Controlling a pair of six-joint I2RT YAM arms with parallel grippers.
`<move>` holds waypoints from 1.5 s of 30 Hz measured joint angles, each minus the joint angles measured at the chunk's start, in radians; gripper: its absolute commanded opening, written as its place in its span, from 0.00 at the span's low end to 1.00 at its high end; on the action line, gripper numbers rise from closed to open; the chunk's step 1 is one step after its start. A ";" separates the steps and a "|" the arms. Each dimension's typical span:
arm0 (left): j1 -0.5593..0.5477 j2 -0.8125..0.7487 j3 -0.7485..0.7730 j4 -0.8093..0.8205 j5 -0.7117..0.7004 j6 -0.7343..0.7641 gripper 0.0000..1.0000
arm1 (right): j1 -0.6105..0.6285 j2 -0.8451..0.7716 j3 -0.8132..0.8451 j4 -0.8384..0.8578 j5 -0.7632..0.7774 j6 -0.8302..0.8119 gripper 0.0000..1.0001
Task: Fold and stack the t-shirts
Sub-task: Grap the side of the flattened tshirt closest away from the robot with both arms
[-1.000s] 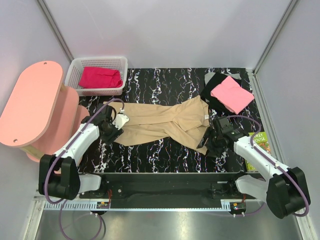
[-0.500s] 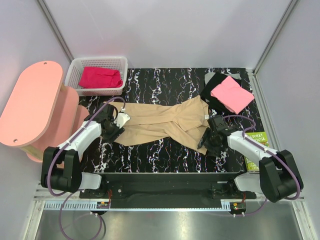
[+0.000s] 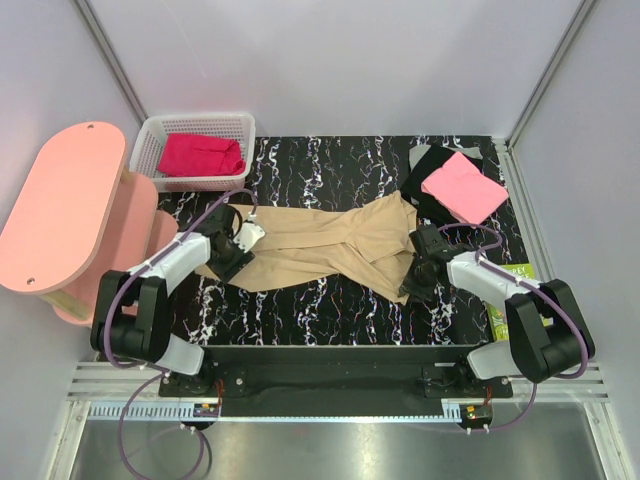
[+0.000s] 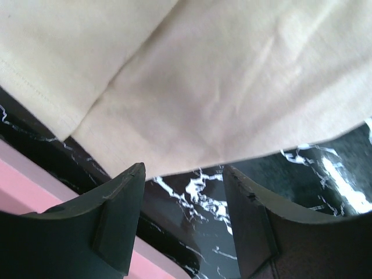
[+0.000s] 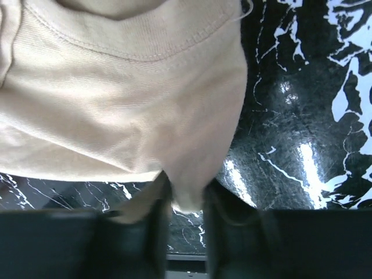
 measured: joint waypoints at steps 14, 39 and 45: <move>-0.011 0.017 -0.058 0.031 -0.005 0.008 0.65 | 0.000 -0.041 -0.002 0.003 -0.002 0.000 0.22; -0.052 0.142 0.028 0.012 -0.002 -0.010 0.00 | 0.000 -0.089 -0.007 -0.006 -0.010 0.004 0.03; -0.052 0.114 0.025 0.004 -0.008 0.008 0.00 | 0.000 -0.163 -0.007 -0.042 -0.029 0.006 0.02</move>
